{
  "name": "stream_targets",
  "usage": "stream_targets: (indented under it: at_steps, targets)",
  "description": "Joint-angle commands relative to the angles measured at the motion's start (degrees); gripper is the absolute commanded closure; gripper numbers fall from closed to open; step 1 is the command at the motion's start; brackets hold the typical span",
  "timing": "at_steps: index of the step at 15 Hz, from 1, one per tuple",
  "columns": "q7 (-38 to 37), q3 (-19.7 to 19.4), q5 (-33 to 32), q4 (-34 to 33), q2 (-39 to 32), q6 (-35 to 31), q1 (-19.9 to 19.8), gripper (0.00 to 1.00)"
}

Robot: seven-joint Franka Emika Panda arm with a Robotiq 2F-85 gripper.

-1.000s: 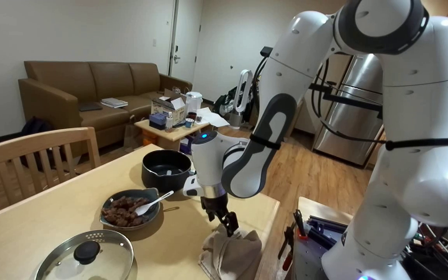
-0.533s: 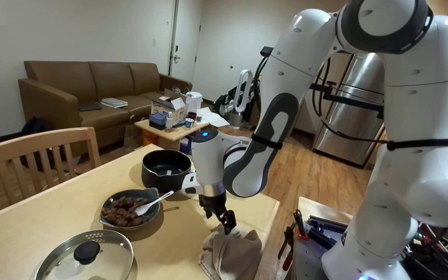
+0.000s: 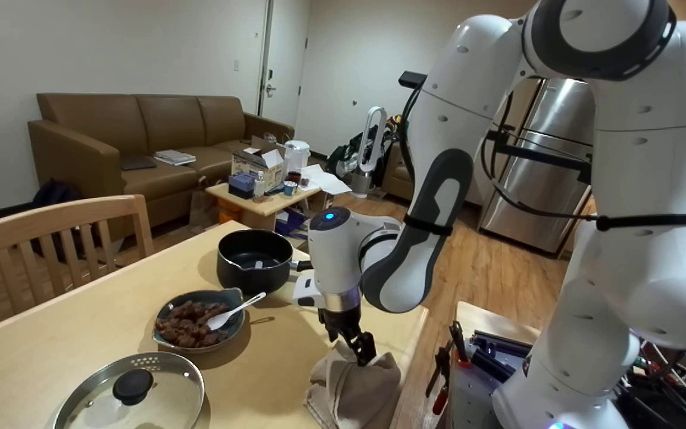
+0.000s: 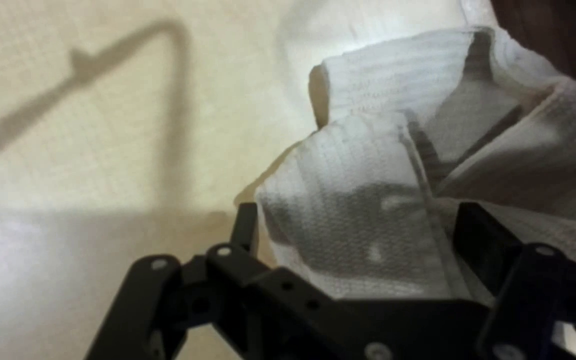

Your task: Take the towel out of the pot and put it on the table

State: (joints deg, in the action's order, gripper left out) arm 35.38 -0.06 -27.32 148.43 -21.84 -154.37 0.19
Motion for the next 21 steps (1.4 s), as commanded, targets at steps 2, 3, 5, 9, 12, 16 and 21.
stream_targets:
  at_steps: [2,3,5,9,12,16,21]
  targets:
    - [-1.19,0.10,0.04,3.20,0.08,-3.30,-1.00,0.00]
    - [-1.90,-0.28,-0.29,3.43,0.05,-3.82,-0.68,0.00]
    - [-2.05,-0.33,-0.20,3.42,-0.25,-4.32,-0.75,0.15]
    - [-2.99,-1.09,-0.73,2.78,0.05,-3.68,-0.32,0.47]
    - [-3.64,-1.60,-1.09,1.97,0.05,-2.41,0.08,0.67]
    - [-1.20,-0.49,0.35,1.80,0.74,-2.05,-1.54,0.93]
    - [3.92,2.08,6.02,4.72,4.54,-5.75,-8.10,0.98]
